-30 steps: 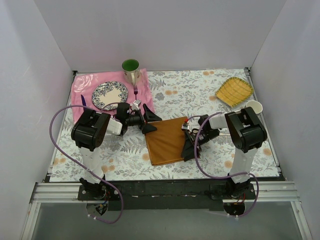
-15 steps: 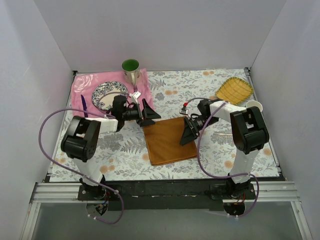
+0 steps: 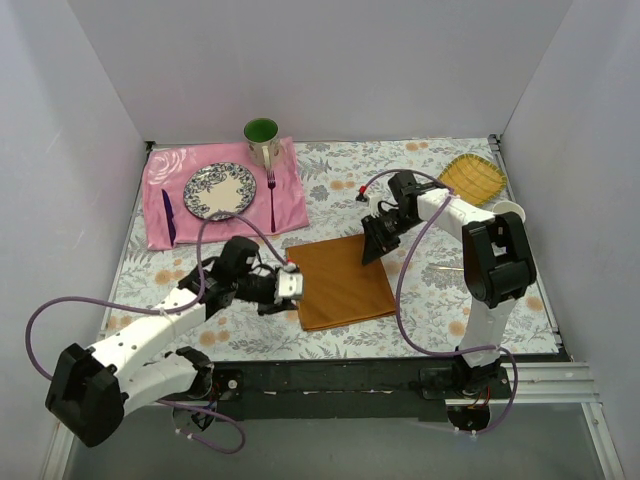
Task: Fold the napkin into a case and place the utensils inside
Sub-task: Smooth out the square-folded napkin at the center of the board, then pick up the top corner of the square folded napkin from the center of the board.
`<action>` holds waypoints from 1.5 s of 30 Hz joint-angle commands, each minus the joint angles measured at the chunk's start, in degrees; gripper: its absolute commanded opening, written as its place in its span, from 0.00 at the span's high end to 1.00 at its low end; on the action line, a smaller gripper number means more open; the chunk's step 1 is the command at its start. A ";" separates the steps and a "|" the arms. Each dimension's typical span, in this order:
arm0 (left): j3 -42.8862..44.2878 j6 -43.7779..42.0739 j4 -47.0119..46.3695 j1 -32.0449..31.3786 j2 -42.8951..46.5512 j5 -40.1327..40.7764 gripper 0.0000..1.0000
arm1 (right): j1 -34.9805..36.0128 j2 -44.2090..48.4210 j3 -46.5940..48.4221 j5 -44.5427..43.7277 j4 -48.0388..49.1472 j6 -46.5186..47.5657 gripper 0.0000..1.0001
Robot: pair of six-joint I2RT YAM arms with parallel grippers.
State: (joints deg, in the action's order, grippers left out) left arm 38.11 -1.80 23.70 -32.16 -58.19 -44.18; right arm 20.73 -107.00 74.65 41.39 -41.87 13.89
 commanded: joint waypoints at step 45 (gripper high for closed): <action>-9.64 -23.34 -8.42 -22.76 -8.69 12.37 1.00 | 7.30 -11.39 11.39 -10.55 0.30 1.58 0.79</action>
State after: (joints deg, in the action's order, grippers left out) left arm 26.00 -26.94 13.54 -53.08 -68.53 -29.26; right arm 26.11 -118.15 83.68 28.67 -40.51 13.76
